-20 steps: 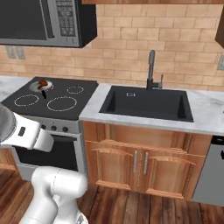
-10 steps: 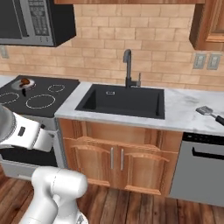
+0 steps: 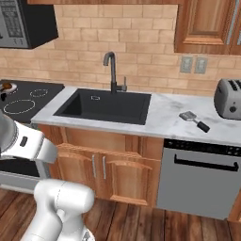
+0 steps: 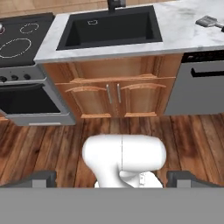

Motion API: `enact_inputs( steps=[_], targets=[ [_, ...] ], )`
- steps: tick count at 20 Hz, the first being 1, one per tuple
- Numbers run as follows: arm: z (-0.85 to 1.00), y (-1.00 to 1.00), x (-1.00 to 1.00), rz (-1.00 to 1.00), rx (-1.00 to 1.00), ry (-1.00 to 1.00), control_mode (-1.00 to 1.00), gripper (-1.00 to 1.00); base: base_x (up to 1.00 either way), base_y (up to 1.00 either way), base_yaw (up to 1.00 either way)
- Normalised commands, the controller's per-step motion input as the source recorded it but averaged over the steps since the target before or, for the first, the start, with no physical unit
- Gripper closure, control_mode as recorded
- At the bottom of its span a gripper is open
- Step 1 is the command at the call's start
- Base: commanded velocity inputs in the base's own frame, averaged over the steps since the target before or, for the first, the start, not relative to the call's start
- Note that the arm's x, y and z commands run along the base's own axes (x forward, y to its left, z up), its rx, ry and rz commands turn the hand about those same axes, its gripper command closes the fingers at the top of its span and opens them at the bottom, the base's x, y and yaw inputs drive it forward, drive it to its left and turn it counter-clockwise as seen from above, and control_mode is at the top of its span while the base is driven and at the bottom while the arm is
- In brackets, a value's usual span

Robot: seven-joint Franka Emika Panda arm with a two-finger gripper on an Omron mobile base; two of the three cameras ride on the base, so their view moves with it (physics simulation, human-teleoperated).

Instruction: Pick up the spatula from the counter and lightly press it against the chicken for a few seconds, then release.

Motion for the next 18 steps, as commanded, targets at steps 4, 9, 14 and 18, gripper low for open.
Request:
enact_inputs(
  steps=[4,9,14,18],
  targets=[
    [0.00,0.00,0.00,0.00,0.00,0.00,1.00,-1.00,-0.01,-0.70,0.01],
    [0.00,0.00,0.00,0.00,0.00,0.00,1.00,-1.00,0.00,-0.62,0.02],
    [0.00,0.00,0.00,0.00,0.00,0.00,1.00,-1.00,-0.01,-0.62,0.02],
    [0.00,0.00,0.00,0.00,0.00,0.00,1.00,-1.00,-0.01,-0.66,0.02]
  ],
)
